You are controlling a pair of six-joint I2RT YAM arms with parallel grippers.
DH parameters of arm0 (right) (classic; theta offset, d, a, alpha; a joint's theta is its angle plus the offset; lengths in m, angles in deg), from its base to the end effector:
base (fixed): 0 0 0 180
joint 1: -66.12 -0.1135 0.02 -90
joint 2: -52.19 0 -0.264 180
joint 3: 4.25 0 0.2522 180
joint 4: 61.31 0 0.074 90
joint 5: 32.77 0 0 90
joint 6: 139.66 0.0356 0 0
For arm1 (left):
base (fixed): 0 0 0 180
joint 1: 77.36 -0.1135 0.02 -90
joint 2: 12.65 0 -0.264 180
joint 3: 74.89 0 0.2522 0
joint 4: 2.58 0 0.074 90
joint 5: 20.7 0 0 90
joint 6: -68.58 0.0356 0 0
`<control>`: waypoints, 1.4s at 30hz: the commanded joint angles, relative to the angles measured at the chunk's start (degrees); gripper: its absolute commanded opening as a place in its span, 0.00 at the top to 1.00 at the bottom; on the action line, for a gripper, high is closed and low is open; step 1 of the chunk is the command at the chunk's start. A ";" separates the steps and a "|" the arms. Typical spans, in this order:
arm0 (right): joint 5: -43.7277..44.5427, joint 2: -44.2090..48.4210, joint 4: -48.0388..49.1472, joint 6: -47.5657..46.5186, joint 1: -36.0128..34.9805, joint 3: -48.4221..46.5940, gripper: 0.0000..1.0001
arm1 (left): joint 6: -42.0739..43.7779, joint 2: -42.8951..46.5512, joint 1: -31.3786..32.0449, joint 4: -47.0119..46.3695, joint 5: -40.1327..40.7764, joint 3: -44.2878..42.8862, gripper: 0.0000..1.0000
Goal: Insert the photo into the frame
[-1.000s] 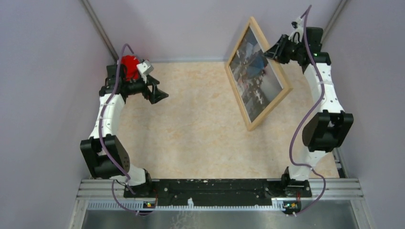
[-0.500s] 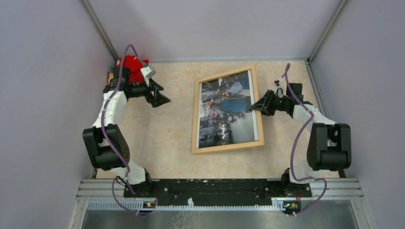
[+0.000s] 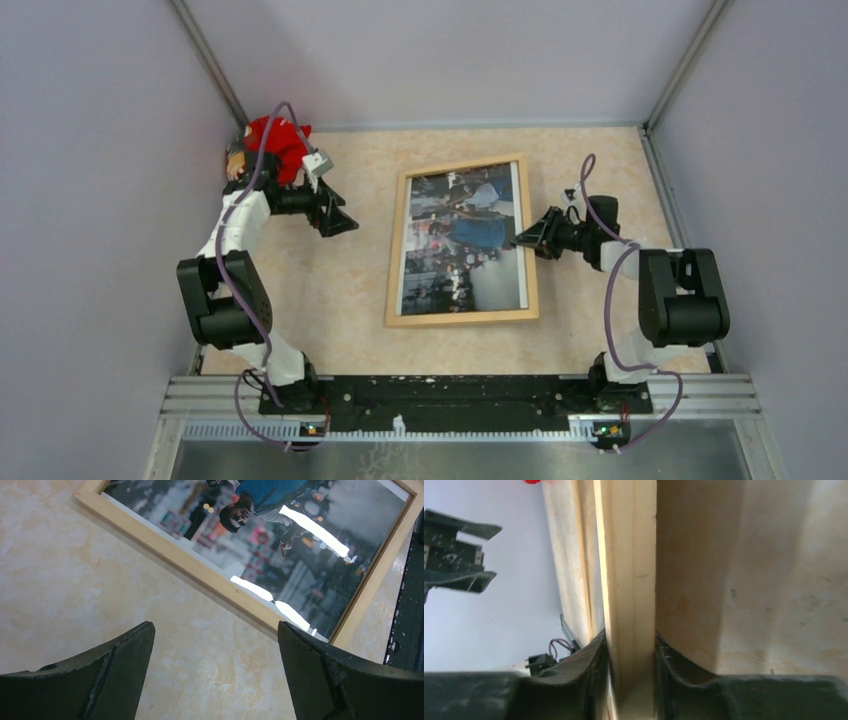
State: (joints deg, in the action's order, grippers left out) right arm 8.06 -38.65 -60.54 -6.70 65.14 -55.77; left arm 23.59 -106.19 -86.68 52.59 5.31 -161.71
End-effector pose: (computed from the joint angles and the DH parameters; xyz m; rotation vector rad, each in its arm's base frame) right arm 0.2945 0.0320 0.1570 0.3442 2.2873 1.3655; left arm 0.3298 0.0217 0.2684 0.9398 1.8659 -0.9114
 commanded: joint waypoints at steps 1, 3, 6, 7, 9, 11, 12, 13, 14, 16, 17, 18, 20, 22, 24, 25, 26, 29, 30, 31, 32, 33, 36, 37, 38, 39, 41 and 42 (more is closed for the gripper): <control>4.16 -1.59 -5.07 -8.51 -0.48 -1.44 0.50 | 2.30 -0.70 0.11 -0.39 0.97 1.54 0.01; 5.58 -1.72 -7.74 -10.09 -0.49 -1.76 0.03 | 2.31 -0.83 0.06 -1.12 1.60 2.19 0.01; 7.86 -1.16 -11.68 -12.56 -0.54 -2.44 0.01 | 2.03 -0.94 0.03 -2.23 1.73 2.99 0.01; 9.48 -0.82 -13.56 -13.40 -0.56 -2.97 0.01 | 1.75 -1.14 0.04 -2.60 1.72 3.15 0.01; 14.04 0.25 -19.48 -15.29 -0.56 -4.46 0.01 | 1.50 -1.37 0.07 -2.98 1.87 3.16 0.01; 22.61 1.58 -28.69 -18.58 -1.42 -7.96 0.01 | 0.64 -1.68 0.05 -3.89 2.43 3.22 0.01; 28.46 2.16 -33.16 -20.79 -2.58 -10.14 0.01 | -0.12 -1.92 0.07 -4.31 2.78 3.13 0.01; 34.25 2.76 -36.99 -22.62 -3.99 -12.33 0.01 | -0.44 -2.23 0.05 -4.50 3.05 3.10 0.01; 39.81 3.16 -40.37 -24.04 -5.50 -14.27 0.01 | -0.34 -2.52 0.08 -4.51 3.14 2.95 0.01; 49.40 4.10 -44.94 -25.28 -7.88 -17.84 0.01 | -0.40 -2.85 0.08 -4.96 3.21 2.99 0.01; 53.81 4.79 -46.18 -25.30 -8.63 -18.58 0.01 | -0.63 -2.95 0.06 -5.34 3.20 3.05 0.01; 56.08 5.91 -46.63 -25.08 -8.91 -18.83 0.01 | -0.98 -3.03 0.01 -5.57 3.18 3.16 0.01; 56.73 9.90 -45.03 -24.12 -8.96 -17.73 0.01 | -1.30 -3.08 -0.06 -6.26 3.27 3.58 0.01; 55.71 14.20 -40.64 -23.25 -8.64 -15.42 0.01 | -2.22 -2.97 0.01 -7.93 3.70 4.43 0.01; 56.26 17.49 -36.02 -21.84 -7.81 -13.31 0.01 | -5.92 -2.73 -0.02 -12.61 5.01 6.31 0.01; 58.01 18.30 -34.05 -21.17 -7.32 -12.44 0.01 | -8.74 -2.63 0.03 -16.17 6.26 7.66 0.01; 59.54 18.83 -31.20 -21.08 -6.83 -11.53 0.01 | -11.74 -2.68 0.04 -20.25 8.01 9.30 0.01; 65.38 20.31 -20.34 -21.08 -4.98 -6.11 0.01 | -19.34 -3.43 -0.01 -32.54 13.24 14.53 0.01; 65.89 21.31 -13.99 -22.45 -4.47 -2.78 0.01 | -21.45 -4.11 0.00 -36.51 14.43 16.12 0.01; 67.11 22.39 -7.62 -24.49 -4.25 0.92 0.01 | -23.86 -4.78 -0.18 -40.05 14.91 17.70 0.01; 68.72 23.51 -1.57 -26.83 -4.22 4.14 0.01 | -26.67 -5.40 -0.53 -44.56 15.43 19.26 0.01; 71.13 24.63 3.75 -28.56 -4.21 7.50 0.01 | -29.12 -5.88 -0.71 -48.29 15.76 20.87 0.01; 77.65 26.84 17.67 -33.07 -4.05 15.74 0.01 | -34.51 -6.26 -1.23 -57.99 17.19 25.49 0.01; 78.48 26.83 22.10 -34.49 -3.92 17.79 0.01 | -35.47 -6.07 -1.30 -61.49 17.82 27.14 0.01; 79.41 26.52 26.08 -35.27 -3.87 19.62 0.01 | -36.23 -5.83 -1.43 -65.20 18.15 29.05 0.01; 79.77 25.62 30.35 -35.68 -3.79 21.45 0.01 | -37.61 -5.54 -1.50 -69.60 18.60 31.14 0.01; 79.70 23.10 38.65 -36.38 -3.69 24.24 0.01 | -40.34 -5.54 -1.79 -77.42 18.81 34.51 0.01; 78.86 21.99 37.19 -35.91 -3.51 24.04 0.01 | -40.95 -5.39 -1.80 -80.31 19.22 35.83 0.01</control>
State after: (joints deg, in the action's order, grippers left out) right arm 83.65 -14.41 -43.63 -39.29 61.08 -33.26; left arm -10.18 -112.42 -87.95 -7.08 22.49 -131.02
